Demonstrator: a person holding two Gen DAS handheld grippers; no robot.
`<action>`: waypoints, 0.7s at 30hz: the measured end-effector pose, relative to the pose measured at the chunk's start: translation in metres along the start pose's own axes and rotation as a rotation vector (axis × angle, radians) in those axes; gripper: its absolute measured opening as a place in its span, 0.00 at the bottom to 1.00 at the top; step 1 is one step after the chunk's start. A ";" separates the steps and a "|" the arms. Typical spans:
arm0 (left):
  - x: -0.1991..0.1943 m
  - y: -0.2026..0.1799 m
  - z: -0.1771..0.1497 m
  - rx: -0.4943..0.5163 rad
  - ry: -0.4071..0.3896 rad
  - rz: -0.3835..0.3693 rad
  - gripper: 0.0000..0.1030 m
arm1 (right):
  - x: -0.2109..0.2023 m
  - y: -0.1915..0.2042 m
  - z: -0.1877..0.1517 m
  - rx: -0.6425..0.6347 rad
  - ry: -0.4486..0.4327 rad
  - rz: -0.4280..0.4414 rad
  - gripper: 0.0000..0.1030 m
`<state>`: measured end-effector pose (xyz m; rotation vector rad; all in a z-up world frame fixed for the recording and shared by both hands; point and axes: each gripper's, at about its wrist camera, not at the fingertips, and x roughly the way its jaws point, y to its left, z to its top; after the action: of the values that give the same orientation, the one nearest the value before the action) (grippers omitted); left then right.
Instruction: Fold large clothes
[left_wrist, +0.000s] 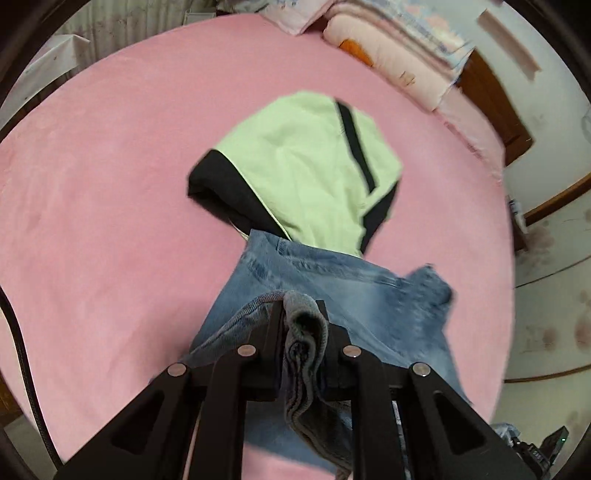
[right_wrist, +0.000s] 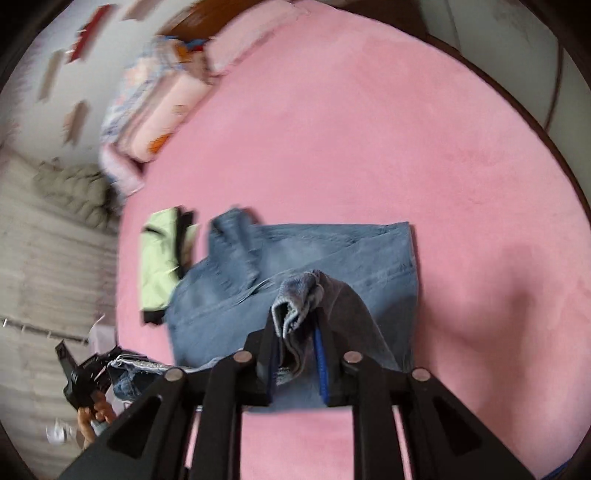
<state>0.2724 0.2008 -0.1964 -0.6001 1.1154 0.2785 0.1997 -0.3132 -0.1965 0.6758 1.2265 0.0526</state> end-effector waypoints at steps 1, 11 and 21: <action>0.020 -0.002 0.003 0.010 0.015 0.015 0.26 | 0.015 -0.005 0.007 0.020 0.005 -0.016 0.29; 0.125 -0.018 0.027 0.311 0.036 0.061 0.56 | 0.094 -0.056 0.031 0.046 -0.048 -0.109 0.40; 0.144 -0.034 0.011 0.551 0.002 0.019 0.63 | 0.134 -0.030 0.031 -0.184 -0.042 -0.201 0.43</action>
<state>0.3591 0.1675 -0.3123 -0.0998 1.1377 -0.0191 0.2656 -0.2991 -0.3200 0.3901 1.2265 -0.0153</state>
